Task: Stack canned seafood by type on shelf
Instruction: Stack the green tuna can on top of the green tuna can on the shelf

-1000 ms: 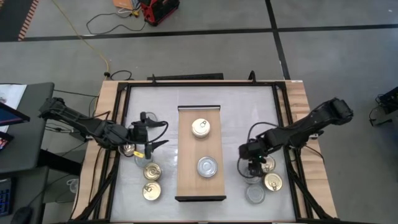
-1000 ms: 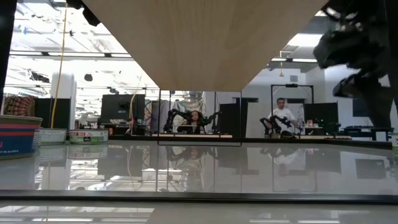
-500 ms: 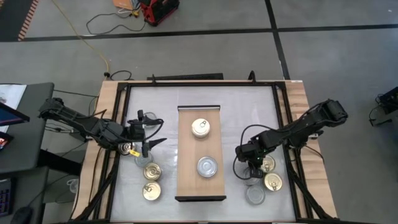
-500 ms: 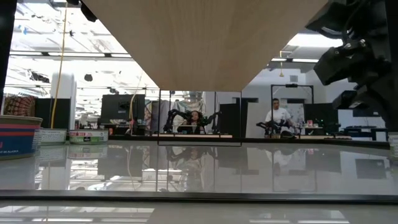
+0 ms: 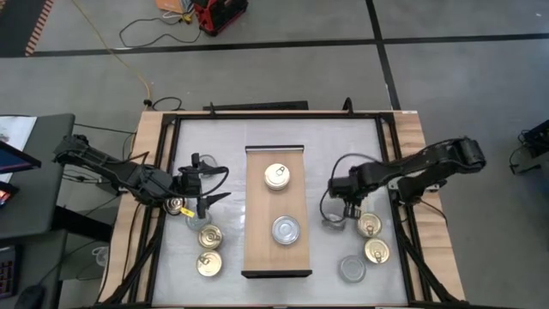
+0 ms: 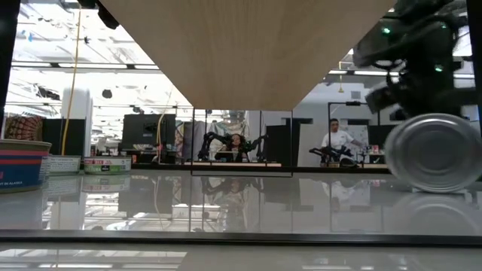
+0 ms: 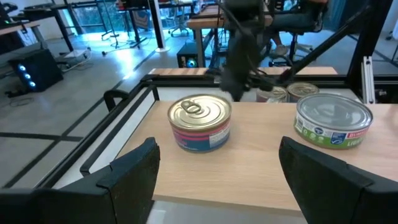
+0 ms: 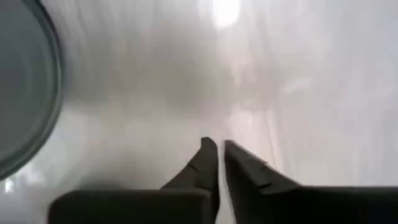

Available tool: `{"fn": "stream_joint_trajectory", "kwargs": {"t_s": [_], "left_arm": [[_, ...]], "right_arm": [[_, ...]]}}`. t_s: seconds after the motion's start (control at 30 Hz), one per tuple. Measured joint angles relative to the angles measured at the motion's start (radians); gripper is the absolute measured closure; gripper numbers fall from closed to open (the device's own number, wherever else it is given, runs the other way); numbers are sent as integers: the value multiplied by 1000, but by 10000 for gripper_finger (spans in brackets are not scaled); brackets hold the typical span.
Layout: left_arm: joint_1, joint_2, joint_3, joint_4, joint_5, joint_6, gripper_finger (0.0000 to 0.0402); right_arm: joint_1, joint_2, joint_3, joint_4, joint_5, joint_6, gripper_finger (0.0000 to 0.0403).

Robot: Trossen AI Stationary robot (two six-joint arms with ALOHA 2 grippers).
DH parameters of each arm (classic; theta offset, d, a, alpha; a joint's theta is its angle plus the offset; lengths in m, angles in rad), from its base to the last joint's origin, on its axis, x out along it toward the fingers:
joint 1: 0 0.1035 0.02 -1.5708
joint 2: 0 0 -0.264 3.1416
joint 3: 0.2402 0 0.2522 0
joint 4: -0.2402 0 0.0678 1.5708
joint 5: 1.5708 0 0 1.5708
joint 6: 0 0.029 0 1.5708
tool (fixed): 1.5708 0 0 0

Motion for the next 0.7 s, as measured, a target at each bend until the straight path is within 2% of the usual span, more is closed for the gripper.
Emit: {"fn": "stream_joint_trajectory", "kwargs": {"t_s": [0.2, 0.37, 0.53, 0.63, 0.7], "left_arm": [[0, 0, 0, 0, 1, -10, 86], [0, 0, 0, 1, 6, -40, 86], [0, 0, 0, 24, 13, -44, 86], [0, 0, 0, 45, 12, -42, 86], [0, 0, 0, 59, 12, -41, 86]], "right_arm": [[-47, -183, 63, -86, 19, -13, 286], [93, -290, 98, 20, 2, 41, 199], [254, -251, 97, 186, 31, 128, 94], [322, -181, 97, 216, 144, 195, 51], [354, -138, 95, 216, 220, 249, 41]]}}
